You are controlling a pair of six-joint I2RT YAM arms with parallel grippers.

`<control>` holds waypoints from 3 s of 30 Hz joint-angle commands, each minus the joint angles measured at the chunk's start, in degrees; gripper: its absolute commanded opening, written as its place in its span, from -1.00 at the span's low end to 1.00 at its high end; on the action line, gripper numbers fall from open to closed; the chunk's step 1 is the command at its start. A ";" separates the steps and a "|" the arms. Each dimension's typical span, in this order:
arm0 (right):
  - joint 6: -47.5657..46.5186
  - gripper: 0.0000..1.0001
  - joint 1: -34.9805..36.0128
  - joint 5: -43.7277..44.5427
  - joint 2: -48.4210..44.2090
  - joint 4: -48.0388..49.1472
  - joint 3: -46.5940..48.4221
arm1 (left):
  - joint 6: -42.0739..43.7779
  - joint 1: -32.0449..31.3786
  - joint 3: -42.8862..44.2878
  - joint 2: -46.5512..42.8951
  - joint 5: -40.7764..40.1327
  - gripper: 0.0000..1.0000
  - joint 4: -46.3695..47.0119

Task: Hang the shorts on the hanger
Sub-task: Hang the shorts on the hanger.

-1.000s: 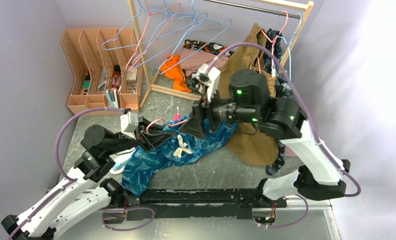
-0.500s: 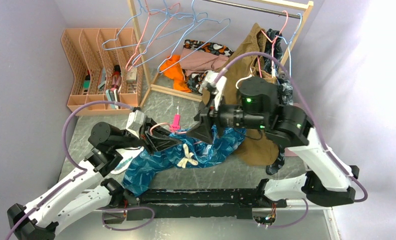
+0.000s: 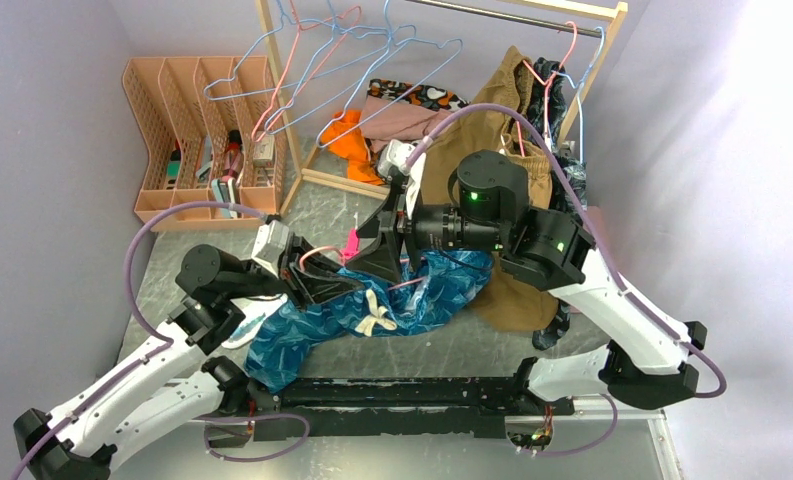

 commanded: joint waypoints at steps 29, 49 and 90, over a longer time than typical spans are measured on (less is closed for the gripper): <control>-0.77 -1.00 0.46 9.73 -6.80 14.45 -12.30 | 3.24 0.06 1.62 -11.26 -11.35 -0.51 -15.23; 1.88 -1.00 0.51 18.51 -13.50 18.21 -17.05 | 10.71 0.05 7.48 -21.61 -25.68 -0.06 -31.96; 2.10 -1.00 0.51 19.80 -15.55 18.46 -15.30 | 19.10 0.07 13.96 -28.72 -40.19 -0.86 -58.79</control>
